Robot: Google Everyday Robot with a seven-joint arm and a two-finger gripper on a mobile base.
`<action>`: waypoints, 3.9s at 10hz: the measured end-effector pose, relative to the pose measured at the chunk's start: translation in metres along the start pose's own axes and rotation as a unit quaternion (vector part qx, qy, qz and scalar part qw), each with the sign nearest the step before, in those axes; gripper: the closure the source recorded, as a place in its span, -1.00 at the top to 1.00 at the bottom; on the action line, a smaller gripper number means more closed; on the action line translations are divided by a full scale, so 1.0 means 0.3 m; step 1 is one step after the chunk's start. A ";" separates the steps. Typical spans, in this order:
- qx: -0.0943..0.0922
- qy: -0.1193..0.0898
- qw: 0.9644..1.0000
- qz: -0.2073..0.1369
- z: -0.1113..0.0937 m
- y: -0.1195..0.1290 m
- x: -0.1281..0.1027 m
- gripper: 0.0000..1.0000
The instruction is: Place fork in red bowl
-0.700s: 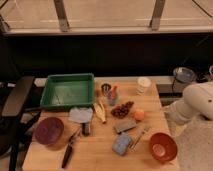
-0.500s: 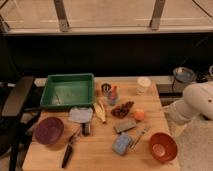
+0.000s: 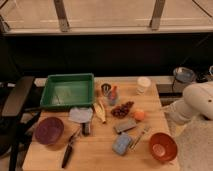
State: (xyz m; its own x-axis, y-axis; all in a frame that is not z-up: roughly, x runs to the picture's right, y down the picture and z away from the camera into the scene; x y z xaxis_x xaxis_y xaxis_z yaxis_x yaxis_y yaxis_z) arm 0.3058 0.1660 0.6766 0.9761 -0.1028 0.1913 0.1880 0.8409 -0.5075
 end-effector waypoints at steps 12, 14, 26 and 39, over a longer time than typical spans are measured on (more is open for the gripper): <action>0.000 -0.001 1.000 0.001 0.003 0.002 0.001 0.50; 0.000 -0.001 1.000 0.001 0.003 0.002 0.001 0.50; 0.004 0.014 0.995 -0.100 0.079 -0.114 -0.204 0.50; -0.047 -0.042 0.981 0.183 0.338 -0.045 -0.317 0.50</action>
State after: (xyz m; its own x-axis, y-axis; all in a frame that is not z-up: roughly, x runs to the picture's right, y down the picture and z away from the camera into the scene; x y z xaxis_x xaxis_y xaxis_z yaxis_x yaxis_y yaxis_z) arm 0.1993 0.2181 0.7504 0.9688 0.2431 0.0482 -0.1595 0.7606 -0.6294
